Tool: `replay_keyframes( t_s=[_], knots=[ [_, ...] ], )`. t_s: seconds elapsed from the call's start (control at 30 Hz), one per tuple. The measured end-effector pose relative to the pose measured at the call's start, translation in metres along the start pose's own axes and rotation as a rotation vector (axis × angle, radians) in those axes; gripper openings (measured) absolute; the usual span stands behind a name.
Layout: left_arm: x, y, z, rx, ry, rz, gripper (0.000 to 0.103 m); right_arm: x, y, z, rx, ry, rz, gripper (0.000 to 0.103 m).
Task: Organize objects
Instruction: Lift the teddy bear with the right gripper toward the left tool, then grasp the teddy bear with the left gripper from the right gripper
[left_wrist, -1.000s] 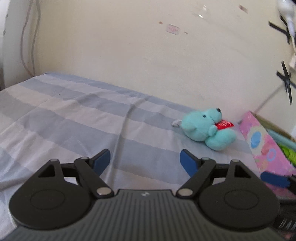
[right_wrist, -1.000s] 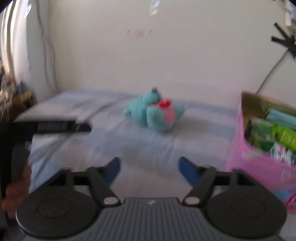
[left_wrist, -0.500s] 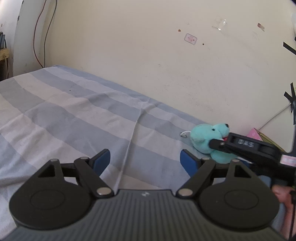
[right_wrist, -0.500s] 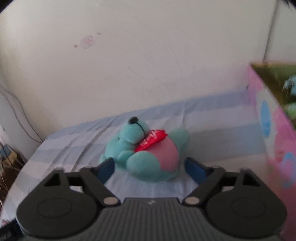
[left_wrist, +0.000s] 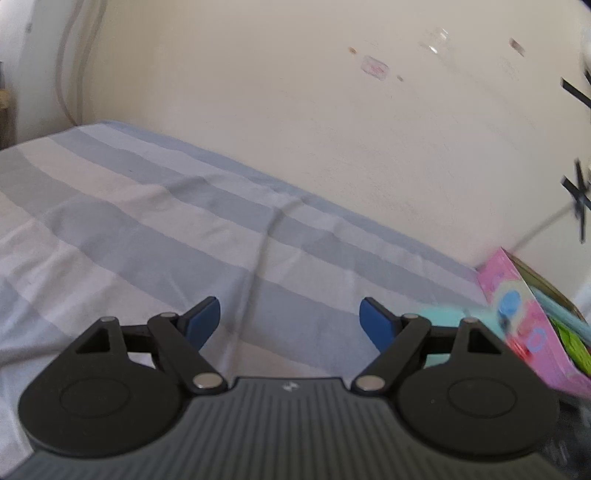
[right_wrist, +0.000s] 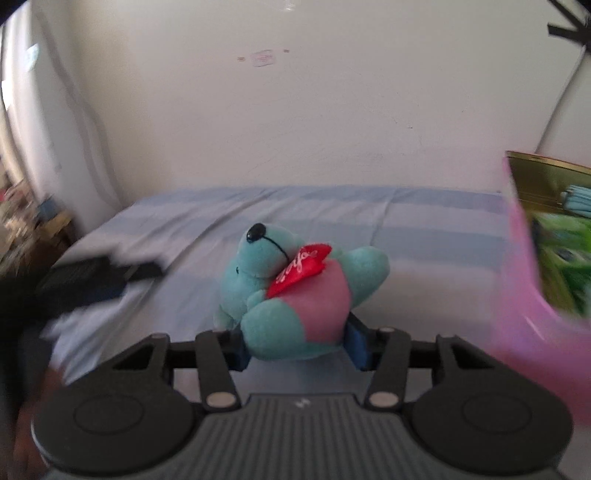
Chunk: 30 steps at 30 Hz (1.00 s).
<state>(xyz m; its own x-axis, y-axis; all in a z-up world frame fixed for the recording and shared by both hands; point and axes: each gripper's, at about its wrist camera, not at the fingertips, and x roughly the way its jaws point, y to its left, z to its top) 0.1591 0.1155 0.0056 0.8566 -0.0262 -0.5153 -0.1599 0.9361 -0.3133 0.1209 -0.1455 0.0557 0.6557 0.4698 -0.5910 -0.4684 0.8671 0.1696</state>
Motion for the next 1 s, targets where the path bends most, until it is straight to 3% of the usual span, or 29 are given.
replay_keyframes(
  t_s=[0.13, 0.27, 0.37, 0.47, 0.63, 0.8, 1.0],
  knots=[
    [0.0, -0.023, -0.01, 0.135, 0.029, -0.076, 0.084, -0.059, -0.012, -0.037, 0.002, -0.025, -0.047, 0.048],
    [-0.012, -0.054, -0.025, 0.313, 0.001, -0.127, 0.084, -0.104, -0.035, -0.064, 0.049, -0.08, -0.164, 0.048],
    [-0.018, -0.068, -0.034, 0.308, 0.082, -0.22, 0.084, -0.127, -0.055, -0.08, 0.13, -0.106, -0.217, 0.048],
    [-0.036, -0.086, -0.045, 0.312, 0.11, -0.296, 0.084, -0.135, -0.07, -0.09, 0.188, -0.116, -0.213, 0.049],
    [-0.067, -0.116, -0.066, 0.319, 0.144, -0.43, 0.095, -0.132, -0.069, -0.093, 0.167, -0.129, -0.213, 0.051],
    [-0.077, -0.141, -0.079, 0.37, 0.17, -0.461, 0.095, -0.133, -0.071, -0.1, 0.195, -0.139, -0.189, 0.052],
    [-0.073, -0.148, -0.079, 0.332, 0.247, -0.499, 0.095, -0.14, -0.072, -0.105, 0.185, -0.12, -0.184, 0.056]
  ],
)
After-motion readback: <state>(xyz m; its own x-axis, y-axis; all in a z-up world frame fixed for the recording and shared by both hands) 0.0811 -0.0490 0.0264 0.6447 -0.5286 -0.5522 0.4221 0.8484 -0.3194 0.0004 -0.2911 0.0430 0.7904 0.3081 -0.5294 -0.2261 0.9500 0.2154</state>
